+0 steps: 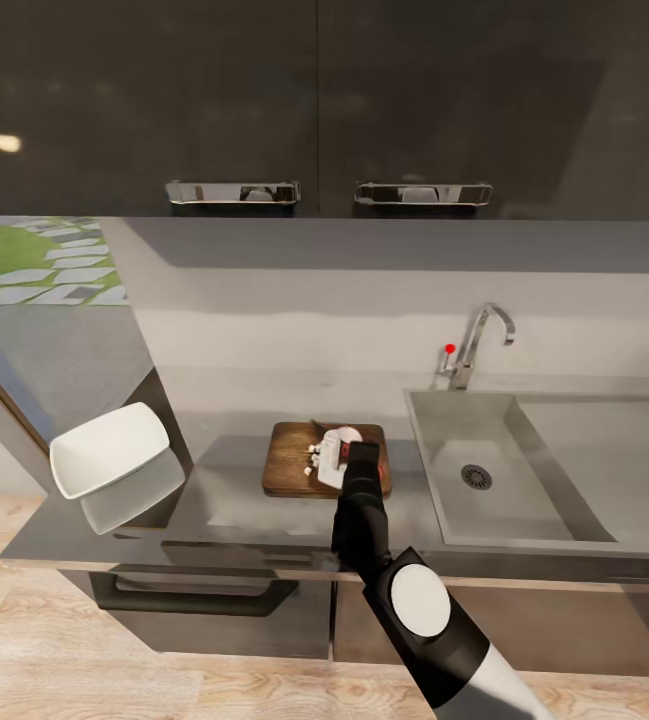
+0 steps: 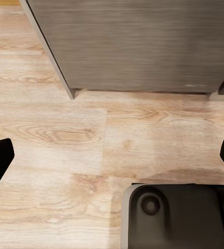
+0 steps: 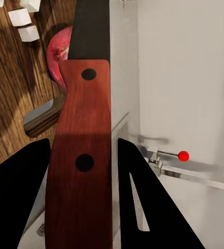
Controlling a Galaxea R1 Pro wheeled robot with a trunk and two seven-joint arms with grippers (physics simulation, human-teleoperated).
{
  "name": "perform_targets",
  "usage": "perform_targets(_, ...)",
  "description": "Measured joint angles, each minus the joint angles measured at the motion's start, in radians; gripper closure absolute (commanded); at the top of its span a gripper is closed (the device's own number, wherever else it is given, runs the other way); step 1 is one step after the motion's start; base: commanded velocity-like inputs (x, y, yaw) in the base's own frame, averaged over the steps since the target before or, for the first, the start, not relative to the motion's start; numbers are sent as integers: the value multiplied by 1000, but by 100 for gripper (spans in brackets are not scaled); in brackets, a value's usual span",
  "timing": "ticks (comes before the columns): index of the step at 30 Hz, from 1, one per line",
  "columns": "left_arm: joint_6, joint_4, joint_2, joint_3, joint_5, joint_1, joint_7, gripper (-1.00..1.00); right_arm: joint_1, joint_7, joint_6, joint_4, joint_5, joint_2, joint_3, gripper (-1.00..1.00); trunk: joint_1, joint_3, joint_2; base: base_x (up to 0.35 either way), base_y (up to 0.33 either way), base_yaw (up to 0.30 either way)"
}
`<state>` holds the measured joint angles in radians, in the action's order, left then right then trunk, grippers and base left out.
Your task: In the kitchen, take the Vidalia onion out of the sink, dice it on the chopping board with the paring knife, put the diced onion into the bowl on the countertop, then place both the paring knife and the chopping board into the sink.
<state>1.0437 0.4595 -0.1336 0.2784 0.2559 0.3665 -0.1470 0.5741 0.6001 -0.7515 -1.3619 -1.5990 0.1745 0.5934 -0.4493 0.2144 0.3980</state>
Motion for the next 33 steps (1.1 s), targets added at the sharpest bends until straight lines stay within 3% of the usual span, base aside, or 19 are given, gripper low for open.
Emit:
perform_targets(13,0,0,0,0,0,0,0,-100,0,0,-1,-70,-1,0,2,100,0,0,0,0,-244,0)
perform_targets(33,0,0,0,0,0,0,0,-100,0,0,-1,-70,-2,0,2,100,0,0,0,0,-10,0)
